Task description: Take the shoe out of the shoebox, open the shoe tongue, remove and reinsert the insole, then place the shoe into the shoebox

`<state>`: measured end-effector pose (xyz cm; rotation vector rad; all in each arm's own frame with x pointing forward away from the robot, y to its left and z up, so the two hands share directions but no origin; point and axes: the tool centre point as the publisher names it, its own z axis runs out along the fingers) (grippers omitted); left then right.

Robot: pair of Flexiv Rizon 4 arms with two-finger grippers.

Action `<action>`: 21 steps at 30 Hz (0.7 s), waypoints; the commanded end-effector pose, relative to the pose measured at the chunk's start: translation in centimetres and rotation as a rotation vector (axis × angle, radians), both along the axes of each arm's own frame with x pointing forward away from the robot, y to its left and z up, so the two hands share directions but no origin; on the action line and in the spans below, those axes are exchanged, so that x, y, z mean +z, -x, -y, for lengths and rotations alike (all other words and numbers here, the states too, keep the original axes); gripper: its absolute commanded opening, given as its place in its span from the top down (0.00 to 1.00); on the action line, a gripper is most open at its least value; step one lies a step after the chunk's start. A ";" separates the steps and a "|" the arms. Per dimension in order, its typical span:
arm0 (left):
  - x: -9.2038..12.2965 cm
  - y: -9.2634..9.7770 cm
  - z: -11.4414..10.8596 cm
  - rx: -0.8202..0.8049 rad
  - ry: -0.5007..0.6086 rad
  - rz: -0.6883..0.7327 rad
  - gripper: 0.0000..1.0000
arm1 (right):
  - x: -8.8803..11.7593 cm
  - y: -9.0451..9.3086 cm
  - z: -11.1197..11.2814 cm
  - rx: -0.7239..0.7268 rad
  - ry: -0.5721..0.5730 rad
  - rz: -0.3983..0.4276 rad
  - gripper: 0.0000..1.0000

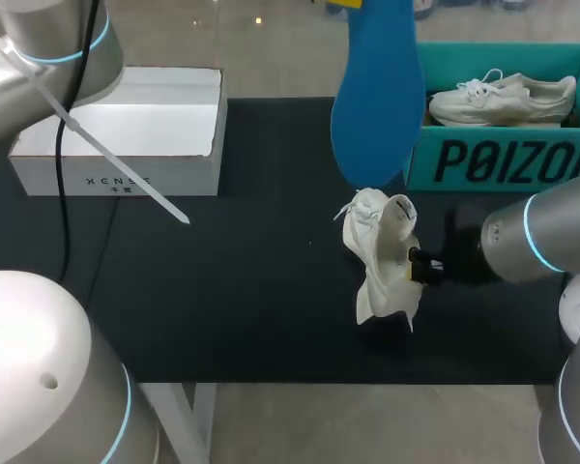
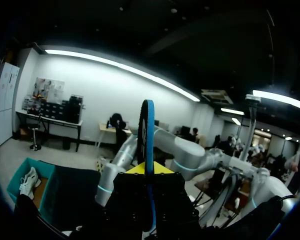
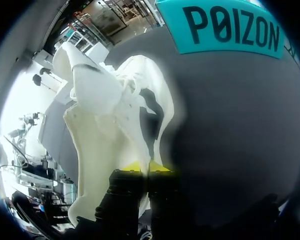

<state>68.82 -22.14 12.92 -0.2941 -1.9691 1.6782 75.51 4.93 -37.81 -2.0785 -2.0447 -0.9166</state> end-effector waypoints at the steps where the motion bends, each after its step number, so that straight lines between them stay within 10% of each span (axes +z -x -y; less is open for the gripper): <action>1: 0.0 0.1 -0.1 0.003 -0.002 0.000 1.00 | -0.2 0.0 -0.9 -0.005 0.010 0.006 0.60; 2: 0.0 0.1 -0.1 0.003 -0.002 0.000 1.00 | -0.1 0.0 -1.0 -0.006 0.016 0.011 0.00; 21: 0.0 0.1 -0.1 0.003 -0.002 0.000 1.00 | 8.5 -2.4 1.0 0.108 -0.105 0.075 0.00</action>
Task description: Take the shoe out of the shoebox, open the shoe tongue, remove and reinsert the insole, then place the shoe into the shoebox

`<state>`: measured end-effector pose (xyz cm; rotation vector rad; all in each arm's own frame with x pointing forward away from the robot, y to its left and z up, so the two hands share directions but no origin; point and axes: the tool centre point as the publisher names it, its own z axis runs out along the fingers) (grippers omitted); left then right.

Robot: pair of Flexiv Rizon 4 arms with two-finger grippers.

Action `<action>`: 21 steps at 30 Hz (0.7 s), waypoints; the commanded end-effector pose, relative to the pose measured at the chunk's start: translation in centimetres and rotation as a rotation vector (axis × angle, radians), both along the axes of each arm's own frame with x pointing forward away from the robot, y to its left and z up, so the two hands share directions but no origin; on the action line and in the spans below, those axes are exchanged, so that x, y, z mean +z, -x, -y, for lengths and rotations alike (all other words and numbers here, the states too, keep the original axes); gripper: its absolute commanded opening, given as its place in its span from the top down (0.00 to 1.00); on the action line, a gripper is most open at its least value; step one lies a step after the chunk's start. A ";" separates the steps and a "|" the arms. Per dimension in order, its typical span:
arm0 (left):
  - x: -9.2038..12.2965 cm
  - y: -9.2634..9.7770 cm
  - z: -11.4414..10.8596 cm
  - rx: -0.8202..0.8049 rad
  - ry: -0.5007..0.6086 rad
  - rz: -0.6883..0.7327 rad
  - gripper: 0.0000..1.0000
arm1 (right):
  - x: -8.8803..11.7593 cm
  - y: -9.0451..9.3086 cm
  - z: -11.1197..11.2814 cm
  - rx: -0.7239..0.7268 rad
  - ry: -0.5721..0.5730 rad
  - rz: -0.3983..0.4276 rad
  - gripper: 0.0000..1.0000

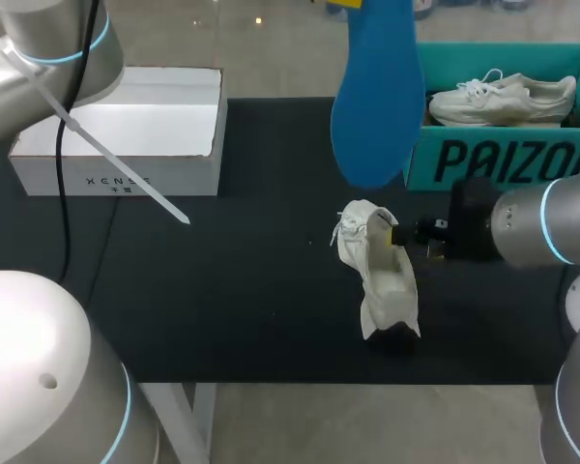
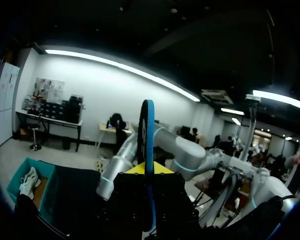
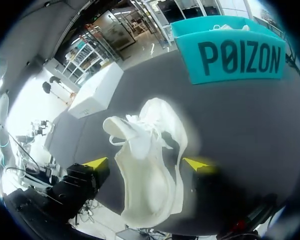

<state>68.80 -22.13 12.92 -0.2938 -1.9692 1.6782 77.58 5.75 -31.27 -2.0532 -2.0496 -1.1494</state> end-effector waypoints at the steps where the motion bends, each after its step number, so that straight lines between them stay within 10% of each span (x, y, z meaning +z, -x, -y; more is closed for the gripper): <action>1: 0.0 0.1 0.0 0.002 -0.002 0.000 1.00 | 2.1 -0.4 1.8 0.171 -0.048 -0.087 0.00; 11: 0.0 0.1 0.0 0.002 -0.002 0.000 1.00 | 4.4 -2.6 2.2 0.416 -0.274 -0.201 0.00; 21: 0.0 0.1 0.0 0.002 -0.002 0.000 1.00 | 6.0 -3.9 2.5 0.408 -0.446 -0.098 0.00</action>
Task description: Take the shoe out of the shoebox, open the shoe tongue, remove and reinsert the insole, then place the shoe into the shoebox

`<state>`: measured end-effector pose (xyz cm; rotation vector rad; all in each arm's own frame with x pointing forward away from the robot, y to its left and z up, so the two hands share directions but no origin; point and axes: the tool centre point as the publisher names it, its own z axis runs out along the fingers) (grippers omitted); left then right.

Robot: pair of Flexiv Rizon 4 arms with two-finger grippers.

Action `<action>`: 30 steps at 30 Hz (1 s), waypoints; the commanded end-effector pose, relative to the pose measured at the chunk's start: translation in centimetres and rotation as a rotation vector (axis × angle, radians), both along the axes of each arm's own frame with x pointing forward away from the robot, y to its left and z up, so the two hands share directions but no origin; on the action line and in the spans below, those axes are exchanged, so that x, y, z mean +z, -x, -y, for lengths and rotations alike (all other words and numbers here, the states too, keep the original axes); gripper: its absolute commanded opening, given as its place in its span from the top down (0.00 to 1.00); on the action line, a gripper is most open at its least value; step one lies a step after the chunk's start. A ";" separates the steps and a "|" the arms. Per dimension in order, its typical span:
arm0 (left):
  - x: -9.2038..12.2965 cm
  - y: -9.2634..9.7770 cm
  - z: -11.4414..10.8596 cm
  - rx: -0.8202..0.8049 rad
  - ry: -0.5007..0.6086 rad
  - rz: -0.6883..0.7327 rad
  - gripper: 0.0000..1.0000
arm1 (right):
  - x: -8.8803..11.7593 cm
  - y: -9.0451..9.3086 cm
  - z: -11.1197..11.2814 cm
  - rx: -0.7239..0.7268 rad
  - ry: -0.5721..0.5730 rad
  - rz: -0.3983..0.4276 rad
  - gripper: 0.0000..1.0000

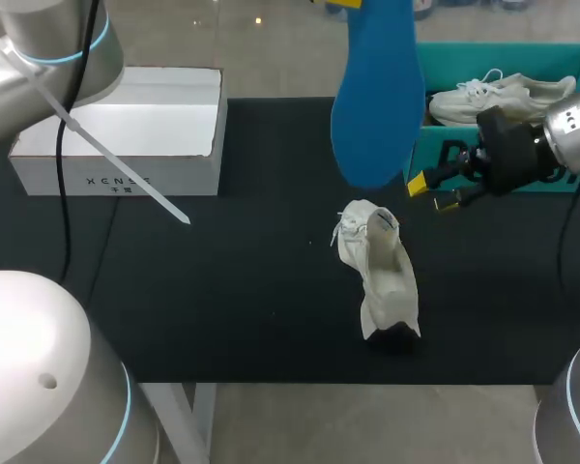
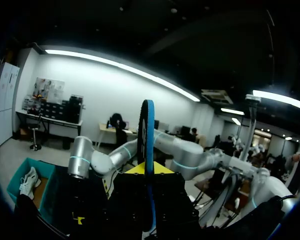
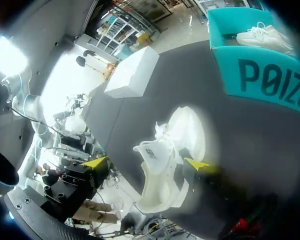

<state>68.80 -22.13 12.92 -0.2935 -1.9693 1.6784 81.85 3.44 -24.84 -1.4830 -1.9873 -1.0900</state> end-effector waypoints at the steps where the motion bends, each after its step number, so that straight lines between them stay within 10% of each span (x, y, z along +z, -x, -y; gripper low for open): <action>1: 0.0 0.1 0.0 0.002 -0.002 0.000 1.00 | -0.2 0.3 0.2 -0.016 -0.203 0.013 0.00; 30: 0.0 0.1 0.0 0.002 -0.002 0.000 1.00 | 7.4 1.7 -3.9 -0.134 -0.423 0.097 0.00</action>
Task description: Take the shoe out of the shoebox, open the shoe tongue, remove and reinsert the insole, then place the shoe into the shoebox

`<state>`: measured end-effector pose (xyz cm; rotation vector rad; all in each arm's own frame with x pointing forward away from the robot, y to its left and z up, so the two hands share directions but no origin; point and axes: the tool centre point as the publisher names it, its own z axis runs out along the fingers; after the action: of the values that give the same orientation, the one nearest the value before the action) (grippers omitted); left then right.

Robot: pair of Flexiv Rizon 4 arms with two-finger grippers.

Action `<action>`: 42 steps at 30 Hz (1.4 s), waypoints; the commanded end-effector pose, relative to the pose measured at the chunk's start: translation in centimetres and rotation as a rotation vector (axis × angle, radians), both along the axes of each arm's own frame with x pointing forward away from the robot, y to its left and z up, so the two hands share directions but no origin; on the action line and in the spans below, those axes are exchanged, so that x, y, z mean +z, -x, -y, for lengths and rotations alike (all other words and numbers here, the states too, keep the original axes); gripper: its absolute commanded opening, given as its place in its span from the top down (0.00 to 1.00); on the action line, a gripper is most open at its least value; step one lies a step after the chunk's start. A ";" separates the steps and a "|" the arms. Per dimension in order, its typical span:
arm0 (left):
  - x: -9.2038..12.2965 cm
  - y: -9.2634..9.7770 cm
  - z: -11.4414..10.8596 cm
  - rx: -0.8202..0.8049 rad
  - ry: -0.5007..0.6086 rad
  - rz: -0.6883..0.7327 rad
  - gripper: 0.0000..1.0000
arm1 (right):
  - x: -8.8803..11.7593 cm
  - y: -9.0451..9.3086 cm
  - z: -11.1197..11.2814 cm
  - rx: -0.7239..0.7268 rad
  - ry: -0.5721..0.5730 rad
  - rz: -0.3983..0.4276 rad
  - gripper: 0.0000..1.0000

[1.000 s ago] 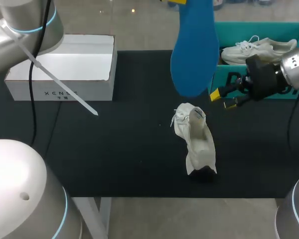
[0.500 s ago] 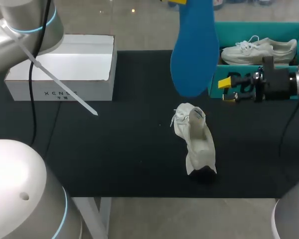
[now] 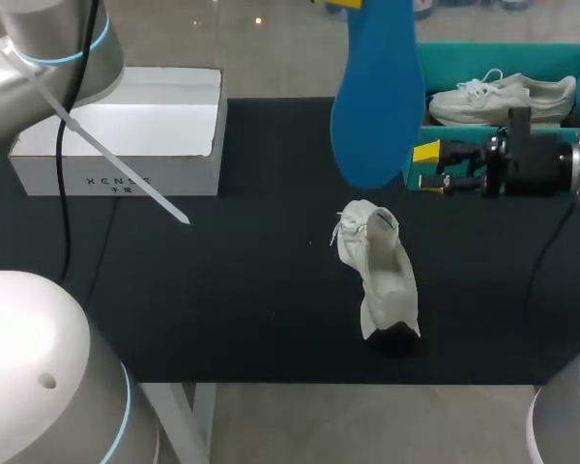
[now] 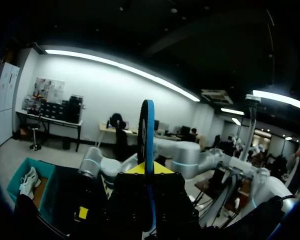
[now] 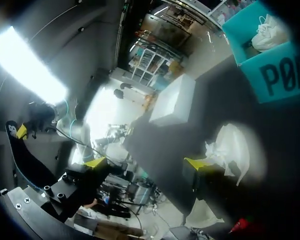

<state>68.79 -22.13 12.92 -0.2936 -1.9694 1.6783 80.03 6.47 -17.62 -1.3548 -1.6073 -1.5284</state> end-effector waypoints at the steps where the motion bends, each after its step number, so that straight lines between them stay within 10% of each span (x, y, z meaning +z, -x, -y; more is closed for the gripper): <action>1: 0.0 0.1 0.0 0.002 -0.002 0.000 1.00 | 0.2 -0.1 -0.9 -0.019 -0.006 0.009 0.00; 42: 0.0 0.1 0.0 0.002 -0.002 0.000 1.00 | 0.9 -0.9 -1.0 0.087 -0.058 -0.040 0.00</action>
<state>68.79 -22.13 12.92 -0.2936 -1.9694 1.6783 79.37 7.83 -16.77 -1.3090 -1.5648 -1.5246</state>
